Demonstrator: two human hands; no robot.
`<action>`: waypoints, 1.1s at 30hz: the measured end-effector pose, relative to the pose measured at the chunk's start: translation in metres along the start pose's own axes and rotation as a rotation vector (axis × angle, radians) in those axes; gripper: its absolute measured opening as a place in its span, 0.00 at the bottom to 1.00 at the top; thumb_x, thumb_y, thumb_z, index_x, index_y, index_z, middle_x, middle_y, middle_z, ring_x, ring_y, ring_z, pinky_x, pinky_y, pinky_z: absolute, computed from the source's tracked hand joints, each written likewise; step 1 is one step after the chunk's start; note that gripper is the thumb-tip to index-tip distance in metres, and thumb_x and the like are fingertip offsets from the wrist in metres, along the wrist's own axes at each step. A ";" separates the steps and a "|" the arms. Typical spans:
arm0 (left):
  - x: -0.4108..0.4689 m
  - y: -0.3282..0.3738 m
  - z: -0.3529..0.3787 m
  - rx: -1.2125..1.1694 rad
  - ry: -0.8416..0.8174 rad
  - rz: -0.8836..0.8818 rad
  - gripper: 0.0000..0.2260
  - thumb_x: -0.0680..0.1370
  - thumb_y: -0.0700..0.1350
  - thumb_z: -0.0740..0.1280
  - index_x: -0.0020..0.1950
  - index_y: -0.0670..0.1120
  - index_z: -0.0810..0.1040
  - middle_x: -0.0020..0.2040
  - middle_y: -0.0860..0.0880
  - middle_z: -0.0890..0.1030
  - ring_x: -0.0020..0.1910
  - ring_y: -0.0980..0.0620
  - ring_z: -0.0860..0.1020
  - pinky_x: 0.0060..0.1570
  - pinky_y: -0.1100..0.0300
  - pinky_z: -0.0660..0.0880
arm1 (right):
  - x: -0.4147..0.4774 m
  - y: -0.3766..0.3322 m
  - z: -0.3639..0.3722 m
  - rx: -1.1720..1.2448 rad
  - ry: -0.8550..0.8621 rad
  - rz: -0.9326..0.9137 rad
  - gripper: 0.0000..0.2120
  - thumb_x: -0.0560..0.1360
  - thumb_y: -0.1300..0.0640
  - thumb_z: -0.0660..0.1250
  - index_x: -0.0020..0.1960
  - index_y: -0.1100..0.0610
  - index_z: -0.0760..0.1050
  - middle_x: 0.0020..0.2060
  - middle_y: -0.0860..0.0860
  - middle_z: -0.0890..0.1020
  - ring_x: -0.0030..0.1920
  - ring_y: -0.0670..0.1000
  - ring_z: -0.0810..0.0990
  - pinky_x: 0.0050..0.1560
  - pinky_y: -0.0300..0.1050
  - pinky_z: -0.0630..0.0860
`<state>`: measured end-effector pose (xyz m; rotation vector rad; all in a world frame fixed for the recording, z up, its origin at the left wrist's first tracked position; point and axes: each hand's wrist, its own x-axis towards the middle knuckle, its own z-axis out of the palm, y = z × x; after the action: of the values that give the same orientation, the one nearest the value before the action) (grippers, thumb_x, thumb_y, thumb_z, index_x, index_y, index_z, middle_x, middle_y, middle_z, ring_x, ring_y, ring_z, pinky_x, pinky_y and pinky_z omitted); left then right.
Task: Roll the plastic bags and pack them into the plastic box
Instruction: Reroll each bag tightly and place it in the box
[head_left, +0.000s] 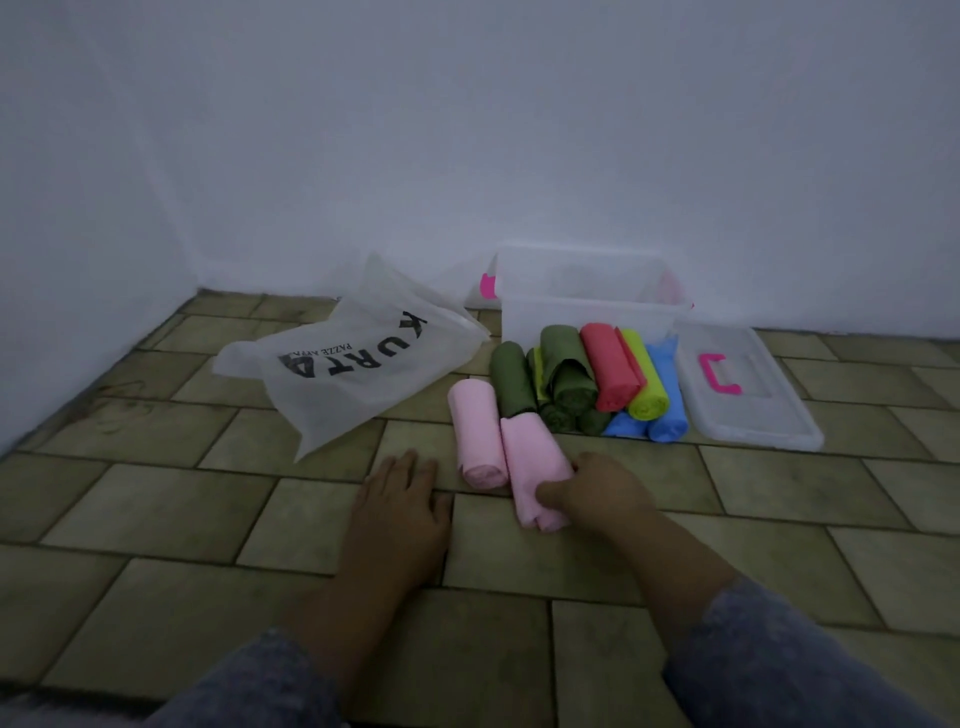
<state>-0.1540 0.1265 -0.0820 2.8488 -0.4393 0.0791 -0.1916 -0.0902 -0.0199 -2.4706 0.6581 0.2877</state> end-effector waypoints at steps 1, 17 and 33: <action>0.000 0.000 0.000 0.007 0.008 0.004 0.25 0.80 0.57 0.51 0.76 0.51 0.60 0.77 0.47 0.59 0.76 0.48 0.55 0.74 0.52 0.52 | -0.002 0.003 -0.006 -0.022 -0.026 0.025 0.22 0.66 0.44 0.70 0.53 0.56 0.74 0.42 0.51 0.76 0.41 0.50 0.74 0.41 0.41 0.68; -0.009 0.071 -0.054 -1.007 -0.246 -0.219 0.08 0.75 0.50 0.68 0.54 0.52 0.80 0.47 0.55 0.83 0.46 0.55 0.80 0.44 0.61 0.74 | -0.010 0.059 -0.050 -0.354 0.484 -0.176 0.21 0.63 0.53 0.66 0.56 0.49 0.69 0.47 0.51 0.78 0.45 0.56 0.78 0.40 0.45 0.71; 0.044 0.132 -0.042 -0.564 -0.301 0.421 0.18 0.74 0.45 0.69 0.64 0.48 0.74 0.59 0.52 0.76 0.58 0.54 0.73 0.51 0.67 0.66 | -0.030 0.080 -0.022 -0.196 0.238 -0.593 0.20 0.61 0.47 0.66 0.51 0.52 0.75 0.45 0.50 0.76 0.43 0.53 0.76 0.39 0.45 0.69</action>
<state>-0.1529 0.0029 -0.0046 2.1807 -0.9472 -0.3450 -0.2576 -0.1489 -0.0290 -2.7759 -0.0398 -0.1825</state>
